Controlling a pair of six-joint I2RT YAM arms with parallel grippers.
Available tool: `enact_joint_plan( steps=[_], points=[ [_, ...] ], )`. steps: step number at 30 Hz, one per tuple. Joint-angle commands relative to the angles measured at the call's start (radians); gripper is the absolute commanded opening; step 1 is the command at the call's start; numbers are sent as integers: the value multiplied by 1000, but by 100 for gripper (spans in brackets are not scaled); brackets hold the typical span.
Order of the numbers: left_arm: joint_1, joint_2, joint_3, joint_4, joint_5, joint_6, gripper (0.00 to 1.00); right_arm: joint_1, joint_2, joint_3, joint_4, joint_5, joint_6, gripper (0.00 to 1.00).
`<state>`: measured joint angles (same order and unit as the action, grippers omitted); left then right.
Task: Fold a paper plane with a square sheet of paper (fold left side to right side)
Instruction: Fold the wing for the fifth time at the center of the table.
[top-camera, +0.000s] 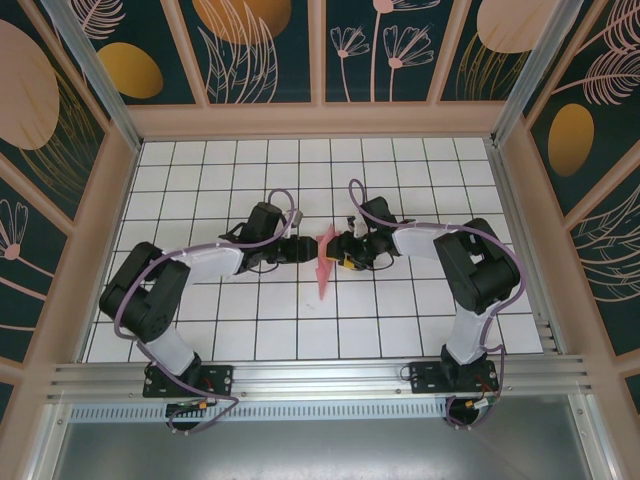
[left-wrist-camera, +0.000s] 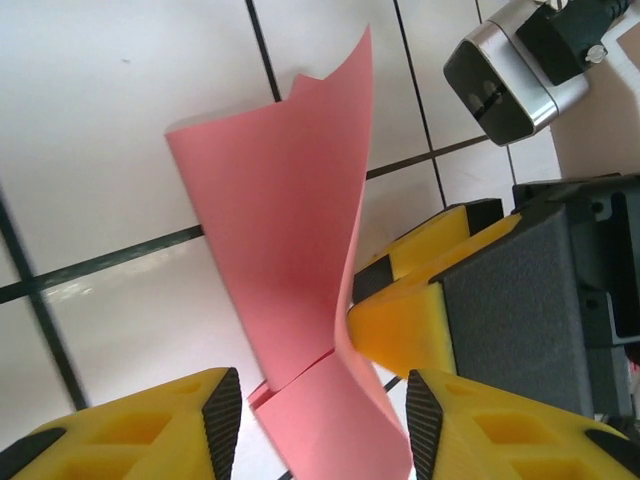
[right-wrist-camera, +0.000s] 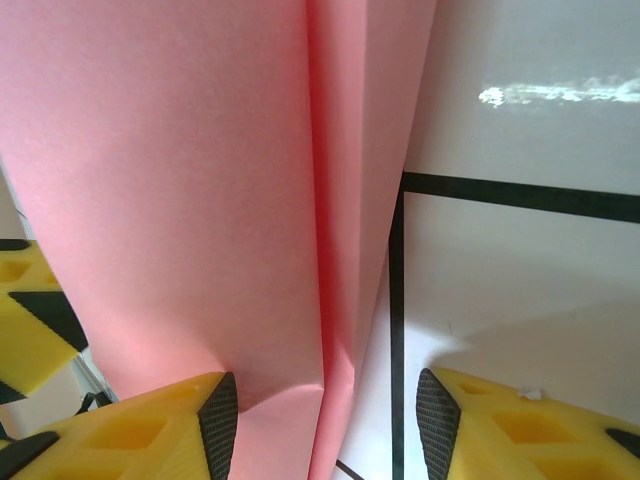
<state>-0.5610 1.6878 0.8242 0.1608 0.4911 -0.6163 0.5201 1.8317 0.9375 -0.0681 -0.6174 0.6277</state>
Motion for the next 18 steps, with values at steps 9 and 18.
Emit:
enact_joint_plan(
  steps=[9,18],
  points=[
    [3,150,106,51,77,-13,26,21,85,-3,2,94,-39,54],
    [8,254,176,34,70,29,16,21,68,-3,-14,106,-65,55]
  ],
)
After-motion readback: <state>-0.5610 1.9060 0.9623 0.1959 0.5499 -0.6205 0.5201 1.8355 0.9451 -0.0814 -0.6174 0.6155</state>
